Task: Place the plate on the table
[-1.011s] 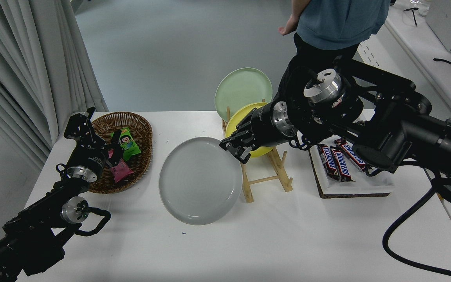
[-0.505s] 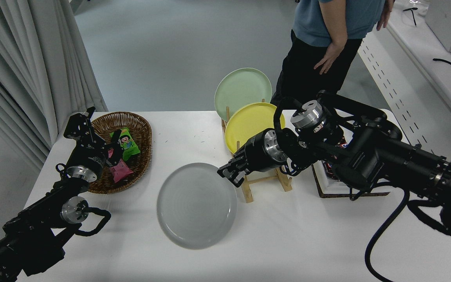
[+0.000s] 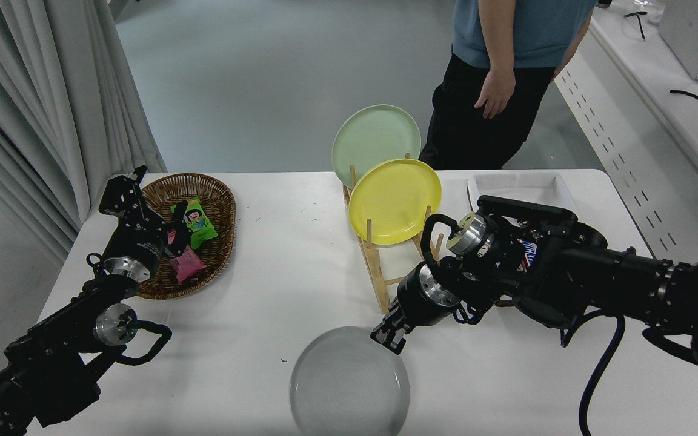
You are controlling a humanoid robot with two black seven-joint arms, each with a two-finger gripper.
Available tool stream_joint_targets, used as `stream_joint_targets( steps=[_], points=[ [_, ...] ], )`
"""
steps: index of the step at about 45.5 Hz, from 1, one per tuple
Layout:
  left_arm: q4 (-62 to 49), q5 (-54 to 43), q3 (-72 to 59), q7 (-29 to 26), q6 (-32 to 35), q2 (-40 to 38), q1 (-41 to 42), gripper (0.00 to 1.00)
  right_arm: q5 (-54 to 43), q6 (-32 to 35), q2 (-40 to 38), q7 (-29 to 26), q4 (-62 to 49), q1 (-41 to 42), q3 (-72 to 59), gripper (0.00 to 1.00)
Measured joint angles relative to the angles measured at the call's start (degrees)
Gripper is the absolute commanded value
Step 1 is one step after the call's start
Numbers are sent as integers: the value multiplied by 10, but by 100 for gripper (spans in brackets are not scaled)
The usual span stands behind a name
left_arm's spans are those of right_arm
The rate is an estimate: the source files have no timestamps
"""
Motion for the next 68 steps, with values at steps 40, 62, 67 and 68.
stream_joint_targets(
  steps=[40,62,67,68],
  points=[
    [0,0,0,0,0,0,0,100,31,0,74,-1,-149,10,9,0],
    [0,0,0,0,0,0,0,100,24,0,89,0,-178,-2,18,0],
    [0,0,0,0,0,0,0,100,24,0,89,0,-179,-3,18,0],
    [0,0,0,0,0,0,0,100,23,0,89,0,-179,-3,18,0]
  ],
)
